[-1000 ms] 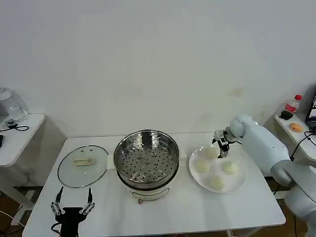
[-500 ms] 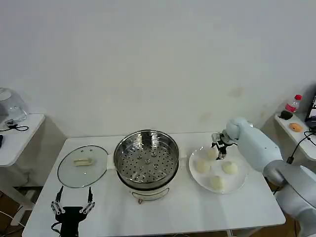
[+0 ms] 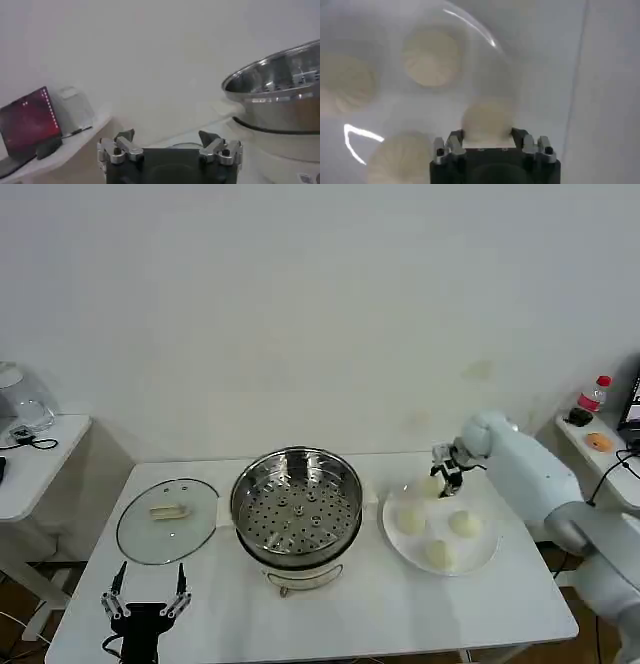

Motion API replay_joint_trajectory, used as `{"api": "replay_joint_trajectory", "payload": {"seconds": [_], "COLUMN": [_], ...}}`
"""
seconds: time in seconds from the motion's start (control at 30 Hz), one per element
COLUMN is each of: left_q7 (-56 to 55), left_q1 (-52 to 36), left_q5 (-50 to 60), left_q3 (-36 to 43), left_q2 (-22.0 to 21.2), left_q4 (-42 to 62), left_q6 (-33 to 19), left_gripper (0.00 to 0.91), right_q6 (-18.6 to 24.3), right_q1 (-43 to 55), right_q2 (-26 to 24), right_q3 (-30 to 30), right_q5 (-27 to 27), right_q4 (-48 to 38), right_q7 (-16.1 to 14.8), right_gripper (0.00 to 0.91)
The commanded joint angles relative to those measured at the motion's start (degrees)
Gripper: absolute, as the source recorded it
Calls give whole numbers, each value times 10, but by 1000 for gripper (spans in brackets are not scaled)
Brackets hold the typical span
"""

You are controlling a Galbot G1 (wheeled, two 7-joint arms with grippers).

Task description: Take steamed baozi put them in steamer then cover it.

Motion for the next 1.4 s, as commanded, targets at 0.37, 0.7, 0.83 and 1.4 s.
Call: {"api": "replay_joint_trajectory", "payload": {"seconds": [0.37, 0.7, 0.83, 1.4], "left_q7": [0, 1, 2, 0], "left_q1": [-7, -2, 4, 14], "left_q5": [-6, -16, -25, -23], "left_q3": [0, -10, -14, -25], "left_q2": [6, 8, 8, 2], "left_q4": [-2, -9, -15, -18], "left_q6": [2, 5, 8, 7], "left_gripper": [907, 907, 907, 907], "right_q6": [6, 35, 66, 228], "right_q1": [251, 265, 260, 170], "right_q2": [40, 136, 149, 204], "right_q3": [-188, -283, -327, -306], "right_q5": [227, 285, 265, 98], "right_q4": [131, 178, 202, 89], "right_q7": [5, 50, 65, 95], "right_gripper": [675, 675, 675, 675]}}
